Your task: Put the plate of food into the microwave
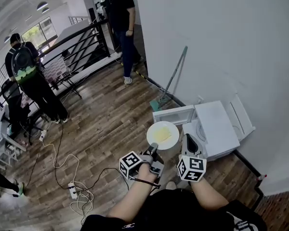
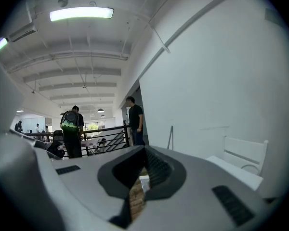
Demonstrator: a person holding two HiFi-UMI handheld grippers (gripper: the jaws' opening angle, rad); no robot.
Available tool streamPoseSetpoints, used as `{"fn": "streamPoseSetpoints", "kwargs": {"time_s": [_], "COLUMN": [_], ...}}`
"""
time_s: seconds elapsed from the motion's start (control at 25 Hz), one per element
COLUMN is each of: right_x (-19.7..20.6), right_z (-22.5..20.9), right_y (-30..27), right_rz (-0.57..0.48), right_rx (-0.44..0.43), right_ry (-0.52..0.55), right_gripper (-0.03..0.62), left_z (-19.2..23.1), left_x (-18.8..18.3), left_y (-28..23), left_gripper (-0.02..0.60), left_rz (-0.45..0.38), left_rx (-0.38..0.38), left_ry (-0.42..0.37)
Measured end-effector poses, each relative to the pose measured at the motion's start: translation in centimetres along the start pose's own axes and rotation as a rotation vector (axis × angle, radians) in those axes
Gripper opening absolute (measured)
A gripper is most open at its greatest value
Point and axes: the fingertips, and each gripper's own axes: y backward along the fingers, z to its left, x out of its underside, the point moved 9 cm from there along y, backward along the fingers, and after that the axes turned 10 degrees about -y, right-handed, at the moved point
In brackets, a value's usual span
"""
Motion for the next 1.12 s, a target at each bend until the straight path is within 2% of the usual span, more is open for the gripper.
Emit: {"fn": "streamPoseSetpoints", "kwargs": {"time_s": [0.32,0.52,0.8,0.96,1.12], "right_x": [-2.3,-2.4,-3.0,-2.5,-2.6], "right_z": [-4.5,-5.6,-7.4,-7.6,-7.4], "right_y": [-8.1,-10.4,-13.1,-14.7,-16.2], "right_rz": [0.014,0.034,0.008,0.000,-0.052], "right_rx": [-0.008,-0.006,0.071,0.166,0.283], "right_ry": [-0.015,-0.016,-0.014,-0.030,-0.067], "right_gripper": [0.005,0.006,0.006,0.006,0.006], "left_z": [-1.0,-1.5,-1.2,-1.2,-1.9], "left_x": [-1.5,-2.0,-2.3,-4.0,-6.3], "left_y": [-8.4,-12.1,-17.0,-20.1,-24.1], "left_gripper": [0.014,0.015,0.015,0.015,0.014], "left_rz": [-0.030,-0.002,0.096,0.184,0.308], "left_rx": [-0.029,-0.035,-0.047,-0.040,-0.028], "left_ry": [0.021,0.027,0.016,0.000,-0.063]}}
